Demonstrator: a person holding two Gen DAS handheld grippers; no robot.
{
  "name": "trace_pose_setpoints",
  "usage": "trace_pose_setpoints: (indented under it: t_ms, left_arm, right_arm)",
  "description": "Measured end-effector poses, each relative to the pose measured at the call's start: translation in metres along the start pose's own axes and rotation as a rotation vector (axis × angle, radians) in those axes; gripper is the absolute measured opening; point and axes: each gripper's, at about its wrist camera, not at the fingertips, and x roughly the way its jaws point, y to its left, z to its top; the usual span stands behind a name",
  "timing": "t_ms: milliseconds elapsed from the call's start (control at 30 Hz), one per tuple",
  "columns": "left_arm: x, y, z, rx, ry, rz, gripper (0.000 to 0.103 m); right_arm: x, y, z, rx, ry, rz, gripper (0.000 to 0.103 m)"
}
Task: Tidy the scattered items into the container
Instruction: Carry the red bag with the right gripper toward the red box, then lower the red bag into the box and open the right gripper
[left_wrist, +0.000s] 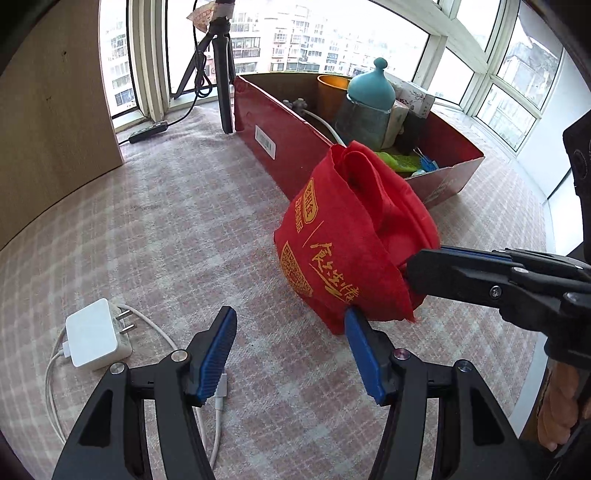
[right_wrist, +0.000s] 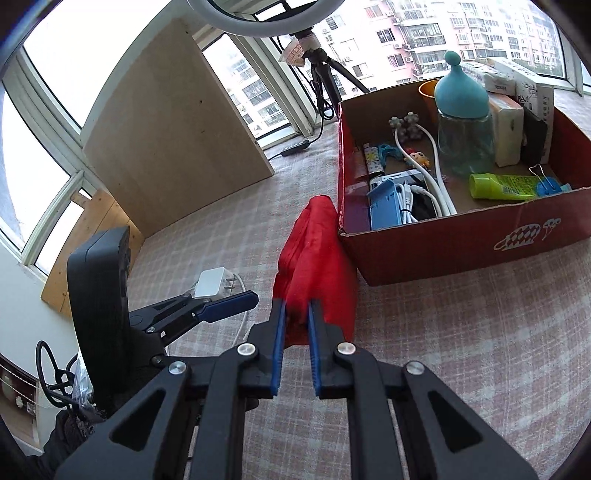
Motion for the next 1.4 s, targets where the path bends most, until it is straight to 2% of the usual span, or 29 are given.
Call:
trace_pose_setpoints:
  t_ms: [200, 333, 400, 567, 733, 900, 1100, 1267, 1400]
  left_arm:
    - [0.012, 0.006, 0.003, -0.002, 0.021, -0.037, 0.058]
    - [0.013, 0.005, 0.003, 0.009, 0.024, -0.048, 0.058]
    - [0.012, 0.006, 0.004, 0.009, 0.024, -0.053, 0.058]
    - [0.006, 0.009, 0.005, -0.001, 0.015, -0.059, 0.058]
    - [-0.014, 0.019, 0.005, -0.025, -0.018, -0.045, 0.058]
    - [-0.032, 0.033, 0.001, -0.08, -0.048, -0.018, 0.058]
    - [-0.076, 0.045, -0.001, -0.114, -0.126, 0.027, 0.058]
    - [-0.139, 0.05, 0.014, -0.089, -0.215, 0.095, 0.058]
    - [-0.193, 0.051, 0.033, -0.054, -0.301, 0.153, 0.06]
  right_arm:
    - [0.007, -0.003, 0.004, -0.025, 0.051, -0.016, 0.016]
    - [0.005, -0.003, 0.005, -0.05, 0.108, -0.019, 0.033]
    - [-0.001, -0.006, 0.003, -0.059, 0.128, -0.014, 0.037]
    - [-0.034, -0.019, 0.0, -0.071, 0.111, -0.005, 0.037]
    - [-0.071, -0.025, 0.003, -0.172, 0.015, -0.125, 0.037]
    - [-0.064, -0.036, -0.006, -0.181, 0.053, -0.139, 0.037]
    - [-0.066, -0.04, -0.013, -0.192, 0.046, -0.144, 0.037]
    - [-0.108, -0.04, 0.014, -0.191, -0.052, -0.12, 0.037]
    - [-0.155, -0.031, 0.054, -0.228, -0.131, -0.108, 0.031]
